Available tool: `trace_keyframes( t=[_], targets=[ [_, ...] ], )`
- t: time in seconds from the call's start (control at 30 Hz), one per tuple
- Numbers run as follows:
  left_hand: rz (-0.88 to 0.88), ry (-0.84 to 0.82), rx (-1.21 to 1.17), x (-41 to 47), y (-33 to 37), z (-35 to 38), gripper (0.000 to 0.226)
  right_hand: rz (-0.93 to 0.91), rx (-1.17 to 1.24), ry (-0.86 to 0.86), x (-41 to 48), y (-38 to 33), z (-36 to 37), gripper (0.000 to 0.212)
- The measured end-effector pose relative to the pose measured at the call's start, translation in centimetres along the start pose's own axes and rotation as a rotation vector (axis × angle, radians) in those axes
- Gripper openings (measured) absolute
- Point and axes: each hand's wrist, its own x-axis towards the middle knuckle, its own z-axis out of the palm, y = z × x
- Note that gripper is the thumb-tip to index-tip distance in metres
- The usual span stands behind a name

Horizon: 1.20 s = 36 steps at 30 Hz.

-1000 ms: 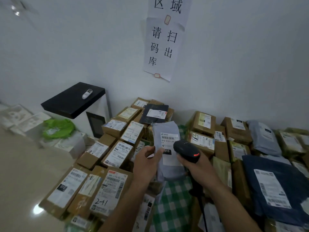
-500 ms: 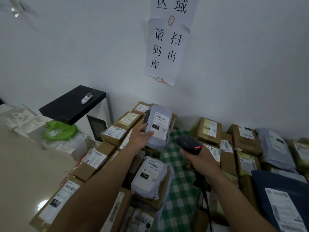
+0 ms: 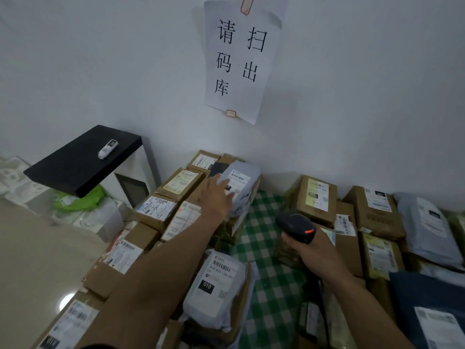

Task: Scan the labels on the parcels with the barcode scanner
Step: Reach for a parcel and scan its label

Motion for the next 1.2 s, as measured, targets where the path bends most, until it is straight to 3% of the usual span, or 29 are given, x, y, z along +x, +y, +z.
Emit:
trace_keyframes(
  t=[0.07,0.17,0.27,0.33,0.47,0.6,0.7,0.8,0.93,1.2],
  targets=[
    [0.111,-0.050,0.055,-1.2,0.7,1.1,0.031,0.011,0.035,-0.007,0.1,0.1,-0.2,0.036],
    [0.121,-0.180,0.107,-2.1,0.9,2.1,0.028,0.006,0.042,-0.011,-0.1,0.4,-0.6,0.039],
    [0.129,-0.146,0.103,-3.2,2.3,2.1,0.024,0.008,0.020,0.032,-0.8,0.6,-1.7,0.041],
    [0.142,-0.144,0.027,-4.4,4.2,2.4,0.036,0.027,0.013,0.057,-1.5,0.9,-3.0,0.035],
    [0.288,-0.411,-0.112,-7.5,8.2,4.5,0.052,0.085,0.053,0.100,-2.8,2.1,-6.0,0.029],
    [0.303,-0.606,-0.232,-8.4,12.0,7.1,0.055,0.146,0.086,0.147,-3.9,3.4,-8.1,0.030],
    [0.218,-0.645,-0.327,-8.1,12.7,9.6,0.062,0.174,0.100,0.154,-4.3,4.1,-9.2,0.034],
    [0.177,-0.617,-0.363,-7.8,12.8,10.7,0.084,0.179,0.109,0.163,-4.2,4.5,-9.9,0.035],
    [0.200,-0.696,-0.275,-8.0,12.9,10.2,0.106,0.193,0.124,0.174,-3.8,4.9,-10.3,0.035],
    [-0.049,-0.695,-0.459,-9.9,10.2,10.5,0.052,0.200,0.147,0.169,-4.3,5.0,-9.7,0.029]
  ],
)
